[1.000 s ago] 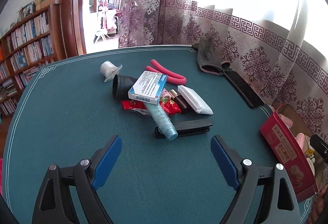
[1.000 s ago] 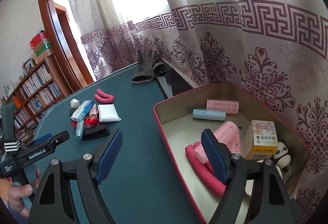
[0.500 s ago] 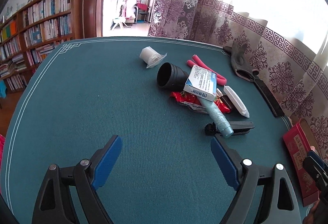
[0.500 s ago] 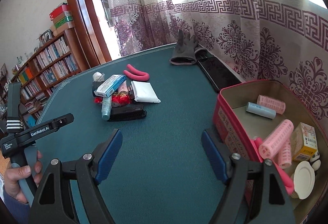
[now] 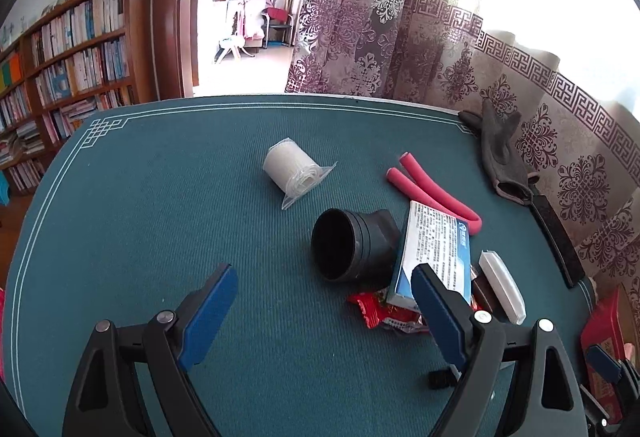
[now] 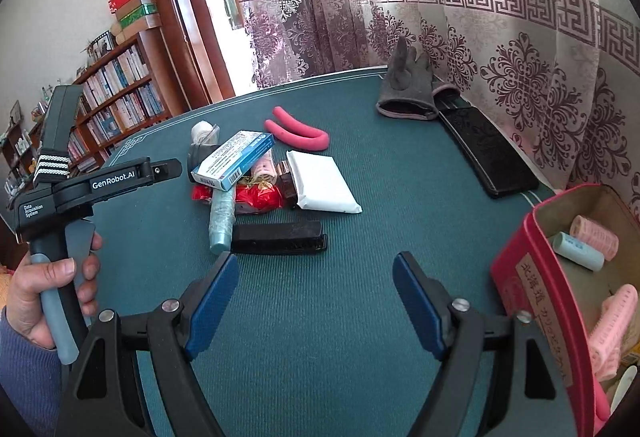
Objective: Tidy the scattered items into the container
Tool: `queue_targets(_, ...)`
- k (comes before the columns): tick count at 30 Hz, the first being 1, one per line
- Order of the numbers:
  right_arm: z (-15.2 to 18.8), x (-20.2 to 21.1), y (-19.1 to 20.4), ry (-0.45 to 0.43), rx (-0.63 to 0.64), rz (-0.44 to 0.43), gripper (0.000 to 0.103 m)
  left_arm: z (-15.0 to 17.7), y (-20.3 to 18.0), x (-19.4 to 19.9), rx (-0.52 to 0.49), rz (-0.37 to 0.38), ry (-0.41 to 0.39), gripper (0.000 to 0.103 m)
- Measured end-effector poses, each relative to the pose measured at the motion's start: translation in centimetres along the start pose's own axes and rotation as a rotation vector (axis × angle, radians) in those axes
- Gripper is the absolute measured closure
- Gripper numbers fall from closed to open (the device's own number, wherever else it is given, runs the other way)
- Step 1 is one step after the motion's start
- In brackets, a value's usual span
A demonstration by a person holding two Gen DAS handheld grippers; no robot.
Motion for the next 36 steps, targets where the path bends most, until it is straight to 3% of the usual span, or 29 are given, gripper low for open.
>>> queue_targets(8, -6.4, -5.3, -0.8, -0.009, -0.057, 0.05, 0.021, -5.1, -1.1, -4.5, -0.037, 0.002, 0.041, 0.013)
queue_targets(13, -9.8, -9.7, -1.5, 0.046, -0.068, 0.09, 0.021, -5.4, -1.6, -6.6, -0.062, 0.059, 0.097, 0.013)
queue_targets(18, -10.7, -13.0, -0.9, 0.154, -0.036, 0.06, 0.019, -4.3, -0.2, -7.6, -0.049, 0.085, 0.128, 0.013)
queue_targets(25, -6.3, -12.1, 5.0, 0.232, 0.287, 0.05, 0.018, -0.2, -0.3, -5.5, -0.157, 0.054, 0.156, 0.013)
queue_targets(31, -0.6, -9.0, 6.8, 0.238, 0.373, -0.003, 0.018, 6.4, 0.7, -2.2, -0.245, 0.009, 0.167, 0.013)
queue_targets(33, 1.1, -7.8, 6.7, 0.246, 0.353, -0.075, 0.018, 8.3, 1.1, -1.2, -0.257, 0.012, 0.173, 0.013)
queue_targets(36, 3.3, -5.8, 5.7, 0.235, 0.315, -0.09, 0.018, 10.4, 2.3, 0.3, -0.244, -0.026, 0.158, 0.013)
Point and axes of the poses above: each gripper's, at about its wrist camera, not at the fingertips, and x roughly against the way its jaws point, y to its left, z to its underside, the point moved 5 cm from there along -x, roughly the way its jaws point, and after that the axes turned 13 degrees about y, right-handed, at the moved point
